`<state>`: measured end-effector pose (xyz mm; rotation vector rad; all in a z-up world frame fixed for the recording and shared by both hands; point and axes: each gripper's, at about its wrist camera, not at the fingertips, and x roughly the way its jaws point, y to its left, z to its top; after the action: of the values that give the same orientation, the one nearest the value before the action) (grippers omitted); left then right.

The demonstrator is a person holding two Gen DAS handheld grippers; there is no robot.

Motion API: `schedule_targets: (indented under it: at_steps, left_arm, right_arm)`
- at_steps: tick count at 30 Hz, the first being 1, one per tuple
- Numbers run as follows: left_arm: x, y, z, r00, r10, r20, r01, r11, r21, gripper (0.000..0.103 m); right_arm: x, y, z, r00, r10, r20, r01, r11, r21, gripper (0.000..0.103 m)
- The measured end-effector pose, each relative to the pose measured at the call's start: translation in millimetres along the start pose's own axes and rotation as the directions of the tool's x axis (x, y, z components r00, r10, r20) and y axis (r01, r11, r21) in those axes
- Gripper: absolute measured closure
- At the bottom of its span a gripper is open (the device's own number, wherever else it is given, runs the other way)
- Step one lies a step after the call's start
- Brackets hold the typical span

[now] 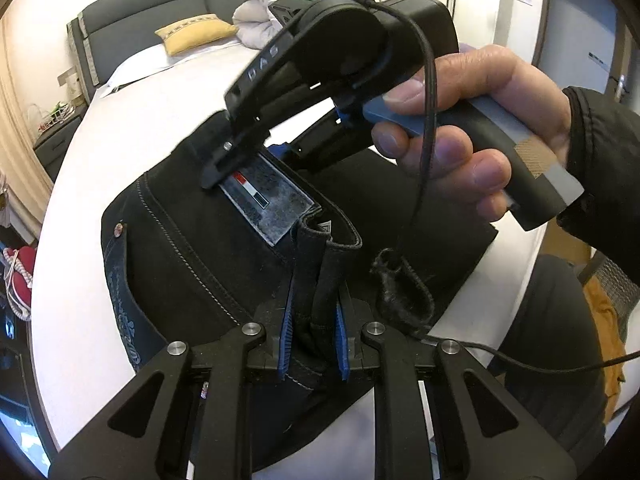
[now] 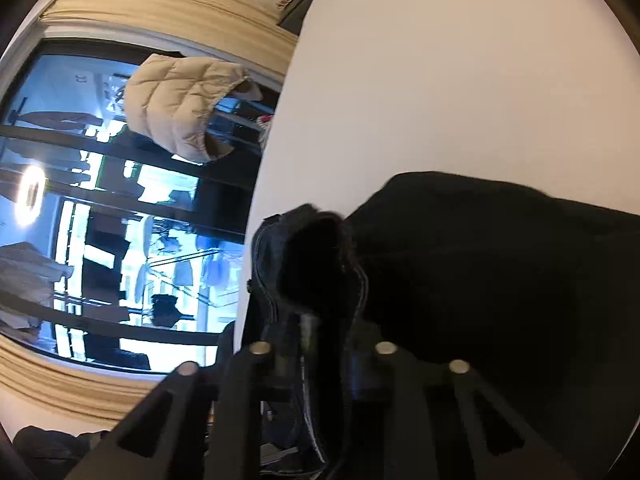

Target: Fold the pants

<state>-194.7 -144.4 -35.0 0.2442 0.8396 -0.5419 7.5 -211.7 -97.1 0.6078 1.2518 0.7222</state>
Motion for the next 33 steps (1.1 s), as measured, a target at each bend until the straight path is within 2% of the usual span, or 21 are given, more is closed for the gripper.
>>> schedule_targets:
  at_steps: [6,14,22,26,28,30,33]
  left_arm:
    - [4,-29,22,0.999,-0.049,0.022,0.047,0.998,0.047,0.087]
    - [22,-78,66,0.993,-0.114,0.03,0.11,0.985,0.13,0.088]
    - [43,-95,79,0.992,-0.128,-0.024,0.13,0.976,0.174,0.088]
    - [69,-99,67,0.989,-0.127,-0.074,0.138,0.974,0.178,0.087]
    - [82,-99,63,0.985,-0.135,-0.108,0.152,0.974,0.17,0.087]
    - [86,-98,60,0.981,-0.146,-0.128,0.166,0.972,0.167,0.081]
    - [75,-88,59,0.967,-0.205,-0.153,0.225,0.966,0.127,0.079]
  right_arm:
    - [-46,-27,-7,0.996,-0.05,0.068,0.048,0.998,0.033,0.088]
    - [-96,-68,-13,0.99,-0.078,0.114,0.069,0.995,0.076,0.088]
    - [-101,-115,-18,0.99,-0.079,0.116,0.062,0.988,0.144,0.089]
    - [-91,-143,-26,0.991,-0.024,0.134,-0.001,0.983,0.184,0.088]
    - [-89,-157,-28,0.988,0.031,0.151,-0.064,0.974,0.216,0.088]
    - [-94,-162,-29,0.985,0.057,0.162,-0.094,0.968,0.234,0.086]
    - [-115,-148,-32,0.979,-0.039,0.199,-0.005,0.977,0.215,0.071]
